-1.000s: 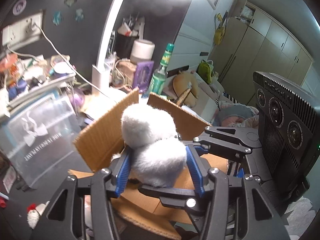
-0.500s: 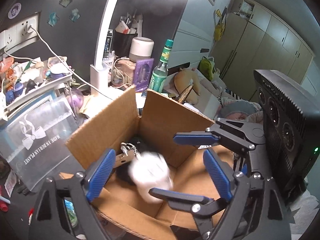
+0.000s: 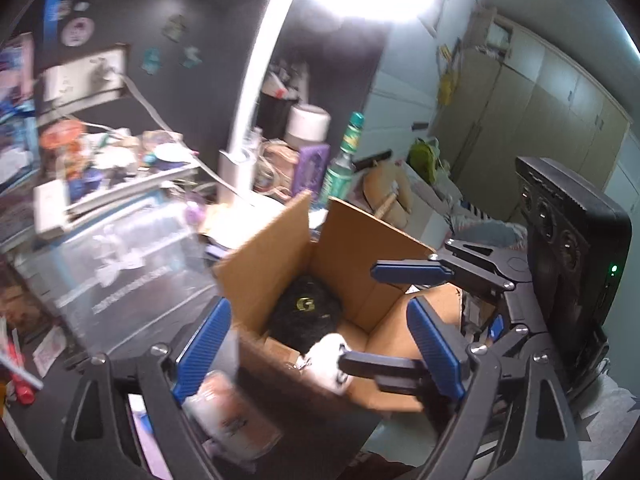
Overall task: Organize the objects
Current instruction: 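Carry the white fluffy plush into the cardboard box and release it, then move the right tool back and grasp the pink box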
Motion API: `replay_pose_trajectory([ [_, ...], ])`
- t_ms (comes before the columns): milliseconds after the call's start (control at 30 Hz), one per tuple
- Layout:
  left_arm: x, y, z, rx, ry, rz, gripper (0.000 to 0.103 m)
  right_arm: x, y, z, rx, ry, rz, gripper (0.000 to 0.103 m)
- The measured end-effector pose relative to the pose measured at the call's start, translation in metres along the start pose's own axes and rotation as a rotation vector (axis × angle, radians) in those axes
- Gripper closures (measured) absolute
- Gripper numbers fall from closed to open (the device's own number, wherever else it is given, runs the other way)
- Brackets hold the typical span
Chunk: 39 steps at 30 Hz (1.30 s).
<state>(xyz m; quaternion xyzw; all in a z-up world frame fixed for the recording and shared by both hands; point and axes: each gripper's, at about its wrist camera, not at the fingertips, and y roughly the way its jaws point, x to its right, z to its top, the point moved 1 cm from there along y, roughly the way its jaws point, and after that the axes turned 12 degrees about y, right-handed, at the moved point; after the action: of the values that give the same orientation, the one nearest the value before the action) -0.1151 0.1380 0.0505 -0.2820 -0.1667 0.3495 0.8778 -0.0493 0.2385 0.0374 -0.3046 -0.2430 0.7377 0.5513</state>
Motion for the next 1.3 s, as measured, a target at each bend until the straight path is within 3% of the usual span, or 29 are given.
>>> replay_pose_trajectory([
  [267, -0.050, -0.076, -0.058, 0.038, -0.098, 0.181, 0.010, -0.084, -0.004, -0.003, 0.054, -0.095, 0.247, 0.029],
  [367, -0.065, -0.088, -0.086, 0.032, -0.140, 0.231, 0.010, -0.118, 0.012, -0.013, 0.012, -0.134, 0.353, 0.029],
  [500, -0.087, -0.096, -0.127, 0.023, -0.222, 0.275, 0.010, -0.148, 0.051, -0.035, -0.085, -0.165, 0.405, 0.029],
  [667, -0.100, -0.100, -0.176, 0.005, -0.301, 0.308, 0.010, -0.164, 0.123, -0.063, -0.226, -0.113, 0.370, 0.029],
  [800, -0.105, -0.101, -0.205, -0.005, -0.353, 0.313, 0.010, -0.171, 0.162, -0.075, -0.237, -0.088, 0.284, 0.029],
  [1067, -0.108, -0.110, -0.231, -0.019, -0.402, 0.315, 0.010, -0.187, 0.210, -0.072, -0.259, -0.110, 0.129, 0.031],
  [1167, -0.110, -0.115, -0.237, -0.010, -0.417, 0.320, 0.010, -0.186, 0.219, -0.071, -0.262, -0.111, 0.086, 0.048],
  [1300, -0.111, -0.120, -0.239, 0.003, -0.425, 0.323, 0.010, -0.182, 0.220, -0.068, -0.269, -0.097, 0.069, 0.061],
])
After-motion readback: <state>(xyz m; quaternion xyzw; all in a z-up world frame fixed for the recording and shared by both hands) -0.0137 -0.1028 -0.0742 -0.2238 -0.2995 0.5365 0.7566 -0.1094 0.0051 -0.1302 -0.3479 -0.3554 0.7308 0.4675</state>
